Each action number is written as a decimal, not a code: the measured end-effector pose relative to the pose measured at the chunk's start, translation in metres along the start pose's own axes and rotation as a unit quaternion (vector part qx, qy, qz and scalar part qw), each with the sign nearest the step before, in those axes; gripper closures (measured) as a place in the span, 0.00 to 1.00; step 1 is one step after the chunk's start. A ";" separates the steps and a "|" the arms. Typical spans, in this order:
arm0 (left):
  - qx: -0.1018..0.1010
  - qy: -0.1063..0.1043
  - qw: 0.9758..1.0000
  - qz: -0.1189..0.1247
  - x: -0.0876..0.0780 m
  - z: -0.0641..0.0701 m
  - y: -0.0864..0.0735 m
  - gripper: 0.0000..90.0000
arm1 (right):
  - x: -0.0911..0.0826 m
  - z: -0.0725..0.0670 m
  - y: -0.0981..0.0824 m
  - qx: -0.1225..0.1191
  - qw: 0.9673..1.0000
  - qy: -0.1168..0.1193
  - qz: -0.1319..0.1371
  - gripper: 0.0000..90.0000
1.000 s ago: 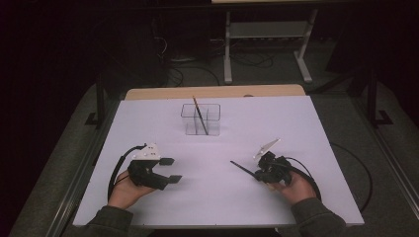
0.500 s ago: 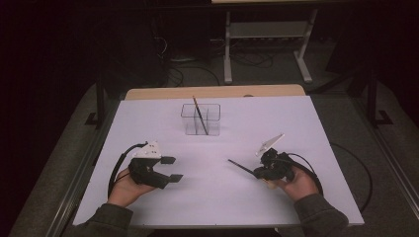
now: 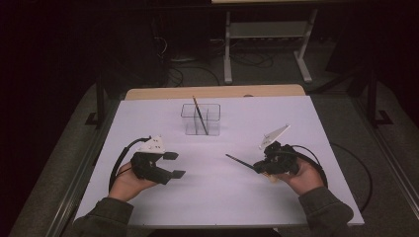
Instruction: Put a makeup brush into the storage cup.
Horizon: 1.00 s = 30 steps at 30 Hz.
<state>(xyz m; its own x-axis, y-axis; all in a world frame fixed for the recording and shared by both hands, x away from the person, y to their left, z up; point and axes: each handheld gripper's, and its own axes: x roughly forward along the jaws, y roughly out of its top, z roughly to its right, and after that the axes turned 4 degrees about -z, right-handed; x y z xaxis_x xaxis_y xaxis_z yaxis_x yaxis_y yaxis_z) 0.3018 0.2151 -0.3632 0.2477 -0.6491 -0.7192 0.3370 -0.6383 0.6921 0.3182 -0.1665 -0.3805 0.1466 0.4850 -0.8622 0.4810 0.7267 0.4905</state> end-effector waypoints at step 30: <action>0.047 -0.020 0.998 -0.020 0.004 0.015 0.045 0.37 | -0.016 -0.024 0.048 -0.112 0.992 0.059 -0.006 0.92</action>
<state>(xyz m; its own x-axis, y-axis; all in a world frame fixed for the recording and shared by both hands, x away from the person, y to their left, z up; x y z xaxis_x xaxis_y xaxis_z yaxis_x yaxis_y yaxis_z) 0.3040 0.1777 -0.3341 0.1993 -0.6376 -0.7441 0.2581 -0.6984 0.6676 0.3181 -0.1279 -0.3400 0.0339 0.5200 -0.8535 0.2766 0.8157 0.5080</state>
